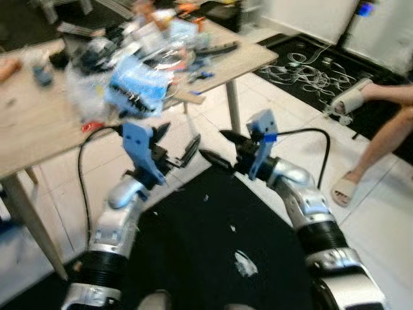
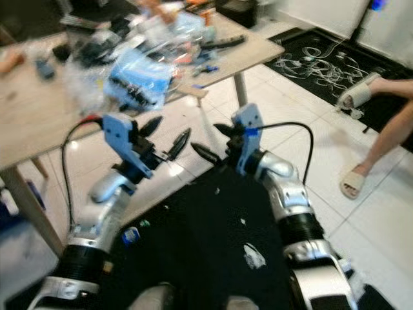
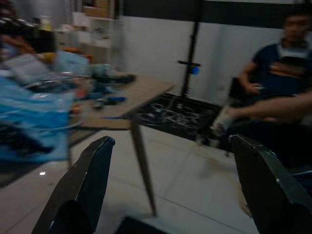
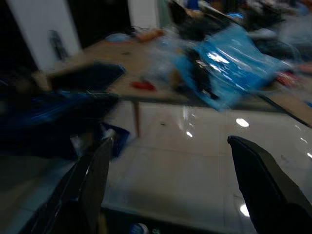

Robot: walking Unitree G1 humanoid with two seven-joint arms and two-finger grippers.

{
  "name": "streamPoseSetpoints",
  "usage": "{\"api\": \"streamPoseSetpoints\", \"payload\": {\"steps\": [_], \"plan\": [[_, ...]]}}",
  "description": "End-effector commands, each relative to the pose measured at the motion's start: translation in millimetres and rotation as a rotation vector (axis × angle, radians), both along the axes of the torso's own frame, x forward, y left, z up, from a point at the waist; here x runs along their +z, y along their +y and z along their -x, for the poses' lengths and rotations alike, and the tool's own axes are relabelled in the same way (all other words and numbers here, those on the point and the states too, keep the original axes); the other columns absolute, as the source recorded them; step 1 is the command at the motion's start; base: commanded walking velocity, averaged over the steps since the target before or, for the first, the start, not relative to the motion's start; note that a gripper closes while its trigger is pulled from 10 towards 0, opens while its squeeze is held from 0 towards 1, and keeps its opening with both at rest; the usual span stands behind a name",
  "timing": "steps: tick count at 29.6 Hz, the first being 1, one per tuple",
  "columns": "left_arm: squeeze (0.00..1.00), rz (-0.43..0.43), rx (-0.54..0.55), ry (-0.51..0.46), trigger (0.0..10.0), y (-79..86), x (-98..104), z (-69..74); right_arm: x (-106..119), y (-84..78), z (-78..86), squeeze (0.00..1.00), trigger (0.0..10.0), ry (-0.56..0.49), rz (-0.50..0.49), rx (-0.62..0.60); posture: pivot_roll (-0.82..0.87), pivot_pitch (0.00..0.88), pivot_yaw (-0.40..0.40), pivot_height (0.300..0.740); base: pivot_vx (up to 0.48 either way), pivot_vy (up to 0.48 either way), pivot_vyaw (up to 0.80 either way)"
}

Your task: Picking trash to rubbish bin

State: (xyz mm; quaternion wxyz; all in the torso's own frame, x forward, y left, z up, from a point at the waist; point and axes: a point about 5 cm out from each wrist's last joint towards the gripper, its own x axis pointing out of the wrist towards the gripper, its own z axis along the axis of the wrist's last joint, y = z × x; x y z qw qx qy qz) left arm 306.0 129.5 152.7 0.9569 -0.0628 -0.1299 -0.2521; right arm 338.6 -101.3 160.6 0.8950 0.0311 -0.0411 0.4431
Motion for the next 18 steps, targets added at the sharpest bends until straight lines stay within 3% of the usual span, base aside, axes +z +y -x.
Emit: {"api": "streamPoseSetpoints", "payload": {"steps": [1,6,9,13,18], "plan": [[0.00,-0.004,-0.006,0.021,10.0,-2.3,-5.4,0.7,-7.6,-6.8,-0.1,0.00,10.0,0.040,-0.014,-0.030,-0.03,0.000,-0.026,0.740,0.000,0.000,0.76],[0.00,-0.004,0.022,0.016,10.0,-0.8,-5.7,-0.9,-8.4,-15.9,-3.2,0.00,10.0,0.067,-0.071,-0.098,-0.03,0.000,-0.031,0.740,0.000,0.000,0.76],[0.00,-0.017,0.153,0.022,10.0,9.0,-7.8,-5.6,-9.6,-35.6,-9.6,0.00,10.0,0.097,-0.144,-0.268,-0.04,0.000,-0.036,0.740,0.000,0.000,0.77],[0.00,-0.023,0.246,0.029,10.0,17.5,-9.8,-8.2,-11.3,-50.9,-14.7,0.00,10.0,0.094,-0.138,-0.395,-0.04,0.000,-0.040,0.740,0.000,0.000,0.77],[0.00,-0.028,0.302,0.036,10.0,23.8,-11.0,-10.3,-10.5,-51.3,-17.6,0.00,10.0,0.085,-0.116,-0.426,-0.04,0.000,-0.045,0.740,0.000,0.000,0.77]]}}
